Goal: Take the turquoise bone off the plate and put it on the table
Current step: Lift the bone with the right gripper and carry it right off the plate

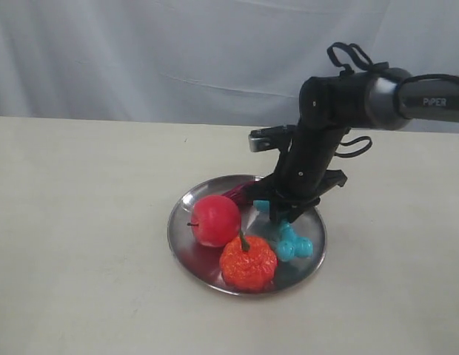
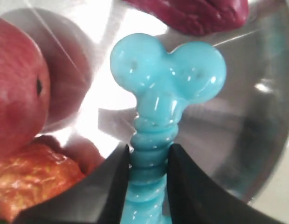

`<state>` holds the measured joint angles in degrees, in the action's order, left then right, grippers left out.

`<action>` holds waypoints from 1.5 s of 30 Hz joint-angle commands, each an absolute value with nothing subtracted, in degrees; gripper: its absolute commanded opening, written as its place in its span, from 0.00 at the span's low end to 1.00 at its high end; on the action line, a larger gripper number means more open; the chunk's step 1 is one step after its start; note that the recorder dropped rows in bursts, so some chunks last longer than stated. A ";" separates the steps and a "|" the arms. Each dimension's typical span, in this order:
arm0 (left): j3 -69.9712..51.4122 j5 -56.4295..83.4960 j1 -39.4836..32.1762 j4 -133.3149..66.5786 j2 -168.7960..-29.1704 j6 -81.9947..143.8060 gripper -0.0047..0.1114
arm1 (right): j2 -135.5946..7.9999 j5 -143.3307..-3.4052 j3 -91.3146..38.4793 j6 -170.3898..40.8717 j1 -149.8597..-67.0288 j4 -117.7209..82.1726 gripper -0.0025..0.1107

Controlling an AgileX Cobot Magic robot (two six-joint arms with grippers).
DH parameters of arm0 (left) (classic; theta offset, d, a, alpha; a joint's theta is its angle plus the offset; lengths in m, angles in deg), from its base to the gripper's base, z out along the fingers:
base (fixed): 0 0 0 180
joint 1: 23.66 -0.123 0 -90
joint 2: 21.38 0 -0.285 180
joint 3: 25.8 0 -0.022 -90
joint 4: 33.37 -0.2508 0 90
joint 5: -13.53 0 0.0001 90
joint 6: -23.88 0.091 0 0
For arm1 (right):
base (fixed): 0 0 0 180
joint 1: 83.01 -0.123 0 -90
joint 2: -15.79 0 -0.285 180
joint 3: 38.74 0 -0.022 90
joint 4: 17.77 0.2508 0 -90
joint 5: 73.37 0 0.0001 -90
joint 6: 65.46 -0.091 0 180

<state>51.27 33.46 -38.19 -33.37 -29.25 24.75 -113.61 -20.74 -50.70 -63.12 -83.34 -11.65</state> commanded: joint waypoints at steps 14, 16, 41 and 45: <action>51.41 33.15 -38.34 -33.37 -29.17 24.51 0.04 | -98.27 -16.90 -50.71 -62.78 -83.15 -12.09 0.05; 51.41 33.15 -38.34 -33.37 -29.17 24.51 0.04 | -96.41 -16.45 -50.71 -62.65 -83.15 -12.09 0.05; 51.41 33.15 -38.34 -33.37 -29.17 24.51 0.04 | -83.05 -13.10 -50.71 -61.03 -64.68 -14.12 0.05; 51.41 33.15 -38.34 -33.37 -29.17 24.51 0.04 | -84.19 -12.87 -50.67 -60.75 -62.56 -13.30 0.05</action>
